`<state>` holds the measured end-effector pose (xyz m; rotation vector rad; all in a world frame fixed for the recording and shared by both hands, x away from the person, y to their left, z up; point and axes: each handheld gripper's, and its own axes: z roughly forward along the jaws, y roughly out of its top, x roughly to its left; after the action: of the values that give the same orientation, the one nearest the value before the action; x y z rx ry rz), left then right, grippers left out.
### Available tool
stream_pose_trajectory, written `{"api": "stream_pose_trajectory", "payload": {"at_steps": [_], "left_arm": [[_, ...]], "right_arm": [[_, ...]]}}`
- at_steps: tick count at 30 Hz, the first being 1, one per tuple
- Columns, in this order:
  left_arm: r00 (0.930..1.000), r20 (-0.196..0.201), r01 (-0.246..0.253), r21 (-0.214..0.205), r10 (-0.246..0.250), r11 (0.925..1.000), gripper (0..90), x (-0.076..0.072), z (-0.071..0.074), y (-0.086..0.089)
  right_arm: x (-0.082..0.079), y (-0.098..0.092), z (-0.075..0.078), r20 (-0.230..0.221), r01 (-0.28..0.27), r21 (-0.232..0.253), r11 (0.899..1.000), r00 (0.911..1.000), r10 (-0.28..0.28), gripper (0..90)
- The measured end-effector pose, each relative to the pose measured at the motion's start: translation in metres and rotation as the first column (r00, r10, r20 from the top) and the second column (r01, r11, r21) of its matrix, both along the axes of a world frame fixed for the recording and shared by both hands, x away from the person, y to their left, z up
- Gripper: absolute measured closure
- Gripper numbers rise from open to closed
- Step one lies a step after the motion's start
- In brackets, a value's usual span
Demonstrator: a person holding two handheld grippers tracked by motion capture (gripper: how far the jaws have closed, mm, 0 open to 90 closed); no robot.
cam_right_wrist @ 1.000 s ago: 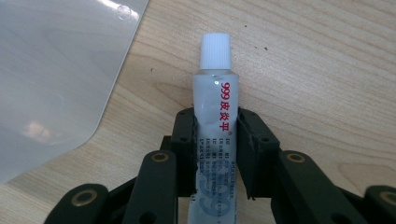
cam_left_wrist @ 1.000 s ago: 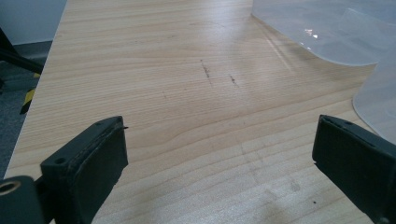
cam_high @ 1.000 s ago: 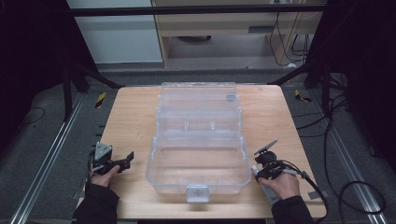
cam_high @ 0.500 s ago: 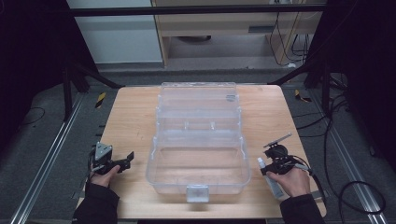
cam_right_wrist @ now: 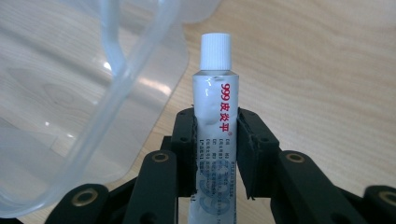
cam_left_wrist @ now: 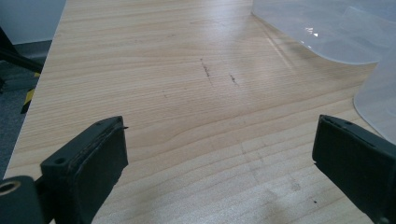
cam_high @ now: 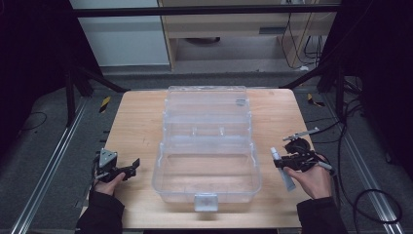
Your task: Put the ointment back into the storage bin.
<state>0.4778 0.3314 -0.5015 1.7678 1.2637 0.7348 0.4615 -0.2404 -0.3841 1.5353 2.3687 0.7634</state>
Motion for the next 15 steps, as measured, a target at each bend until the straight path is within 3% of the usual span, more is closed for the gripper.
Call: {"api": "stream_pose_trajectory", "payload": {"at_steps": [1,9,11,12,13,15], "left_arm": [[1.0000,0.003,0.001,0.000,-0.001,1.0000,2.7,0.000,0.000,0.000],[1.0000,0.003,0.002,0.000,-0.002,1.0000,2.7,0.000,0.000,0.000],[1.0000,0.001,0.002,0.001,-0.002,1.0000,2.7,0.000,0.000,0.000],[1.0000,0.001,0.002,0.001,-0.002,1.0000,2.7,0.000,0.000,0.000],[1.0000,0.001,0.002,0.001,-0.002,1.0000,2.7,0.000,0.000,0.000],[1.0000,0.001,0.003,0.000,-0.003,1.0000,2.7,0.000,0.000,0.000]], "right_arm": [[0.000,0.001,0.007,0.026,-0.034,0.011,0.999,0.9991,0.034,69.8],[0.001,0.005,0.034,0.114,-0.102,0.029,0.994,0.9886,0.098,69.8],[0.001,0.008,0.041,0.138,-0.123,0.038,0.992,0.9835,0.117,69.8],[0.002,0.012,0.048,0.165,-0.152,0.045,0.987,0.9759,0.143,69.8],[0.002,0.012,0.048,0.165,-0.152,0.045,0.987,0.9759,0.143,69.8],[0.003,0.015,0.054,0.188,-0.189,0.045,0.981,0.9660,0.178,69.8]]}}
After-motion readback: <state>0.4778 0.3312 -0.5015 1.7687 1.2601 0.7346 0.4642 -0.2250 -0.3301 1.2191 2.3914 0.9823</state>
